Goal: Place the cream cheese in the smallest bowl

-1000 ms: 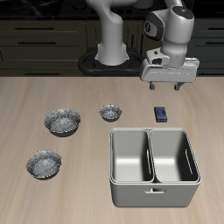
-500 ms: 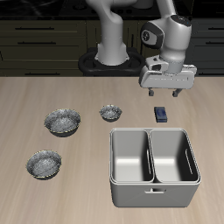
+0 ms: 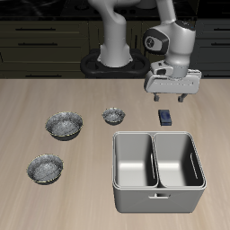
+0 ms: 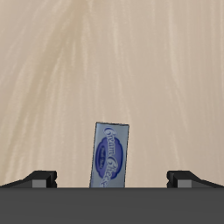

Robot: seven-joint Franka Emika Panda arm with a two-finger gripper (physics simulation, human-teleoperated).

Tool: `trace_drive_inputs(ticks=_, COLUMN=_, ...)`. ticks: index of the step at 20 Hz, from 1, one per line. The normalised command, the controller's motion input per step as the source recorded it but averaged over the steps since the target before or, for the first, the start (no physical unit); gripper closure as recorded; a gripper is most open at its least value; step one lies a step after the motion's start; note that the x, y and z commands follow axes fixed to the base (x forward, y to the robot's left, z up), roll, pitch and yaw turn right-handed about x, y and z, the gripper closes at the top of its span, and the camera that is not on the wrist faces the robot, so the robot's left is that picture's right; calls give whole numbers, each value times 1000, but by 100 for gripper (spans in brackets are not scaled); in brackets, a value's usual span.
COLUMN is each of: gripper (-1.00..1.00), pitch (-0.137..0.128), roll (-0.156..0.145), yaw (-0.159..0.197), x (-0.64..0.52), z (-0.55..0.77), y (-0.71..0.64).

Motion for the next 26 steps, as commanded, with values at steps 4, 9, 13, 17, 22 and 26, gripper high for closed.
trace_drive_inputs(ticks=4, gripper=-100, pitch=-4, roll=-6, yaw=0, x=-44, z=-111, y=-16)
trace_drive_inputs(ticks=9, gripper=-100, pitch=2, roll=6, yaw=-13, x=-62, z=-162, y=3)
trace_drive_inputs(ticks=13, gripper=-100, pitch=-36, roll=-7, yaw=6, x=-71, z=-87, y=-1)
trace_drive_inputs(ticks=17, gripper=-100, pitch=-31, roll=-22, yaw=12, x=-26, z=-137, y=-63)
trace_drive_inputs(ticks=22, gripper=-100, pitch=17, roll=10, yaw=-12, x=52, z=-113, y=15)
trace_drive_inputs(ticks=26, gripper=-100, pitch=3, roll=6, yaw=-10, x=18, z=-68, y=5)
